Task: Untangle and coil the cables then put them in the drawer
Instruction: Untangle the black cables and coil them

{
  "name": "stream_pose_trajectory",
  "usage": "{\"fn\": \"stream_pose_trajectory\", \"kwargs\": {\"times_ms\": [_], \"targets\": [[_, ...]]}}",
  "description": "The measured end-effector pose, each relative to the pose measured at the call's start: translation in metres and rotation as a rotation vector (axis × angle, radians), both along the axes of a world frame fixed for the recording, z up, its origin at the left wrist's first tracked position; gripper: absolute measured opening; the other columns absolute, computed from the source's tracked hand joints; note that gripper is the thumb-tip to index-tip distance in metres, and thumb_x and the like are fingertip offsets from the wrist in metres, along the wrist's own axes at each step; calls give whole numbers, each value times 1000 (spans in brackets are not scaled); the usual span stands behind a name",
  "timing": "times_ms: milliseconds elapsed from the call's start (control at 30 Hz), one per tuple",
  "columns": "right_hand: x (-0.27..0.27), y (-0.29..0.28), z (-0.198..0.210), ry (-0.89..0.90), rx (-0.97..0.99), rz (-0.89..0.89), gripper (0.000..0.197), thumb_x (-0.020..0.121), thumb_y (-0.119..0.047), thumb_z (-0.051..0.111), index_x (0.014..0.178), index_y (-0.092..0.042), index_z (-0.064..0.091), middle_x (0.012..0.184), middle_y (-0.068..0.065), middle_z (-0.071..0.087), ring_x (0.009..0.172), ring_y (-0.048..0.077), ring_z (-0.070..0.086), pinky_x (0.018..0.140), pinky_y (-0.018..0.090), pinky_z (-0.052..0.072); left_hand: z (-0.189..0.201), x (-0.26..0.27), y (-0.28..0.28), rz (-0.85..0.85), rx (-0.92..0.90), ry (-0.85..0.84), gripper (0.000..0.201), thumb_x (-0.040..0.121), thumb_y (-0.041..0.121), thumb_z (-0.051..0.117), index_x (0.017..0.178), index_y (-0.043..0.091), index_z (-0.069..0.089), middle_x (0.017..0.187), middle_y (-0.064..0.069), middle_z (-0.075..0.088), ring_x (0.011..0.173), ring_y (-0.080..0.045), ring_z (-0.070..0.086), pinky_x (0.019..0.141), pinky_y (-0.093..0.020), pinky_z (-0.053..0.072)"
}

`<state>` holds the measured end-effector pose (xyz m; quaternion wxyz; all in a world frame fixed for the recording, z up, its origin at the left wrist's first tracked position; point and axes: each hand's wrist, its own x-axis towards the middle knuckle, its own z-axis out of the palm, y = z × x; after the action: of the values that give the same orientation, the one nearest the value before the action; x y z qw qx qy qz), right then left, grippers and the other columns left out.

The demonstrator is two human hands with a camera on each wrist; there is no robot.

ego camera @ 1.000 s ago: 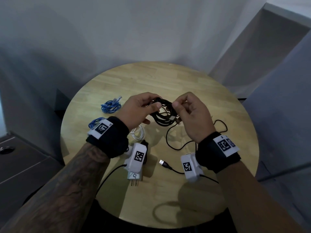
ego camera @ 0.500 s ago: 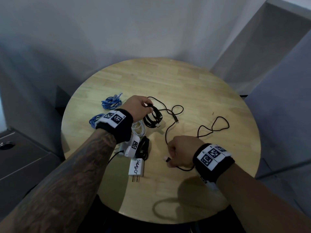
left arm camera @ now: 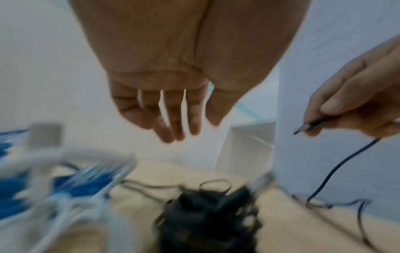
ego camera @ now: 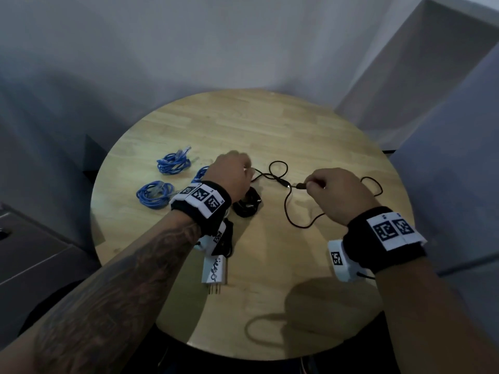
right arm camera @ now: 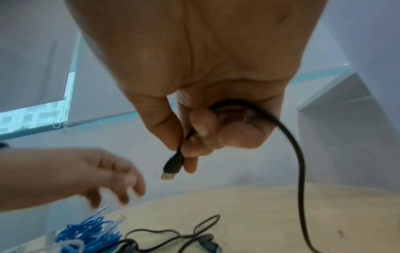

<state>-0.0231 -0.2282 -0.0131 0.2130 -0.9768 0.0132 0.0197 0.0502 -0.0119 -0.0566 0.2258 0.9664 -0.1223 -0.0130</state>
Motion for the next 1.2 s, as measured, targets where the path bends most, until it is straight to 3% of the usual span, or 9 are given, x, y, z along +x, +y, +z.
{"fn": "stream_pose_trajectory", "kwargs": {"times_ms": [67, 200, 300, 533, 667, 800, 900, 1000, 1200], "targets": [[-3, 6, 2, -49, 13, 76, 15, 95, -28, 56, 97, -24, 71, 89, -4, 67, 81, 17, 60, 68, 31, 46, 16, -13, -9, -83, -340, -100, 26, 101, 31, 46, 117, 16, 61, 116, -2, 62, 105, -19, 58, 90, -33, 48], [-11, 29, 9, -256, 113, 203, 17, 88, -25, 66, 97, -27, 51, 79, -11, 61, 65, 6, 53, 55, 23, 38, 31, -47, -36, -261, -806, 237, 41, 101, 44, 39, 127, 16, 53, 109, -5, 65, 98, -15, 63, 90, -32, 50], [-15, 34, 16, -269, 126, 260, 24, 86, -27, 67, 94, -22, 46, 77, -8, 58, 63, 8, 52, 54, 28, 38, 28, -56, -34, -263, -785, 348, 53, 96, 60, 38, 118, 17, 61, 106, -1, 67, 94, -11, 63, 89, -32, 50], [-4, -6, 22, -202, 531, 157, 6, 89, -17, 72, 83, -18, 71, 68, -1, 63, 64, 10, 55, 66, 33, 49, 50, -41, 23, -185, -726, 217, 33, 102, 26, 49, 79, 6, 62, 56, 15, 52, 57, -2, 45, 62, -18, 39], [1, -11, 20, -428, 591, 43, 7, 89, -19, 72, 93, -19, 78, 84, -12, 73, 75, 1, 61, 69, 17, 48, 49, -51, 21, -271, -784, 521, 30, 103, 19, 46, 86, 2, 63, 57, 4, 39, 53, -10, 36, 60, -25, 34], [4, -11, 8, -280, 344, 22, 14, 92, -37, 67, 99, -31, 78, 97, -12, 74, 78, -6, 59, 73, 21, 44, 56, -55, 11, -379, -1304, 920, 15, 86, 12, 39, 86, 10, 54, 60, 4, 33, 55, -13, 29, 63, -31, 36], [-1, 10, 0, -123, 172, 173, 24, 98, -40, 58, 113, -31, 74, 107, -10, 74, 80, -6, 59, 73, 24, 44, 55, -50, 11, -331, -1613, 879, 19, 95, 6, 36, 97, 10, 54, 71, 2, 52, 65, -14, 52, 80, -35, 51], [-10, 40, -6, -61, 68, 332, 32, 103, -39, 46, 131, -37, 61, 113, -3, 72, 95, 18, 65, 84, 36, 51, 48, -42, 15, -154, -1810, 744, 22, 101, 6, 36, 102, 9, 58, 95, -5, 70, 92, -18, 69, 92, -35, 54], [-21, 51, -1, 33, -11, 415, 31, 104, -33, 41, 130, -33, 58, 90, -3, 67, 86, 19, 63, 70, 33, 46, 38, -39, 9, 58, -1766, 626, 18, 97, -3, 43, 97, 1, 61, 112, -15, 70, 107, -25, 68, 89, -31, 57]]}}
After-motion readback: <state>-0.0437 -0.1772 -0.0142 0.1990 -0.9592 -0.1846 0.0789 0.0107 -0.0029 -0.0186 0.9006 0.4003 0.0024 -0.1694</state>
